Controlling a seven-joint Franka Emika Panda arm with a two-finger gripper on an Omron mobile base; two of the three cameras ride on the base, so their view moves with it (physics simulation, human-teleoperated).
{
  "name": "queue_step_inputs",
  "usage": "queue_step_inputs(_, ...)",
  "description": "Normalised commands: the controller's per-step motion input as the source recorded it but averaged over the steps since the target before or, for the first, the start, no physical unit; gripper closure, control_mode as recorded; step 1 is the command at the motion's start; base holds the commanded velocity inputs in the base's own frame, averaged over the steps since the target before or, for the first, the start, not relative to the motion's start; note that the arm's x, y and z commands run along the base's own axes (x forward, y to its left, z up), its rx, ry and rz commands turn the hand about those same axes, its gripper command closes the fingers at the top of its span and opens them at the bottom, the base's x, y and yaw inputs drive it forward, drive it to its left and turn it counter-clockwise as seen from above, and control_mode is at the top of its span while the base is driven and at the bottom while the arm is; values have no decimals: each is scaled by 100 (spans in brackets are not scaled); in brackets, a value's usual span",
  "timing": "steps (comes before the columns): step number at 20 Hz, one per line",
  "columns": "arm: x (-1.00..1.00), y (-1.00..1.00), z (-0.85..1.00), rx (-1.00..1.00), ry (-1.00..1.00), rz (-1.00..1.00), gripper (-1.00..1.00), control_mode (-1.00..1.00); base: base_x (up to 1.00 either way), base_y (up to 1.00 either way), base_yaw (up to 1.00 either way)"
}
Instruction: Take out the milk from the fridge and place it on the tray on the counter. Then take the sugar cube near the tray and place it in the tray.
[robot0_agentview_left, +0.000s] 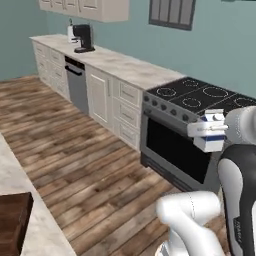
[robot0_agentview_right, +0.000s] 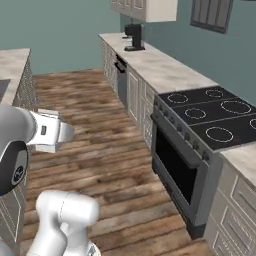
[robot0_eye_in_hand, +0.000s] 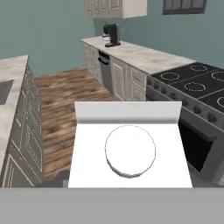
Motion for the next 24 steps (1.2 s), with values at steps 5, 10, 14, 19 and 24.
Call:
queue_step_inputs(5,0,0,0,0,0,0,100,100,75,2,79)
queue_step_inputs(10,0,0,0,0,0,0,100,100,66,-60,70)
queue_step_inputs(14,0,0,0,0,0,0,100,100,46,-53,77)
queue_step_inputs(19,0,0,0,0,0,0,100,100,38,-20,93)
queue_step_inputs(24,0,0,0,0,0,0,100,100,19,0,100)
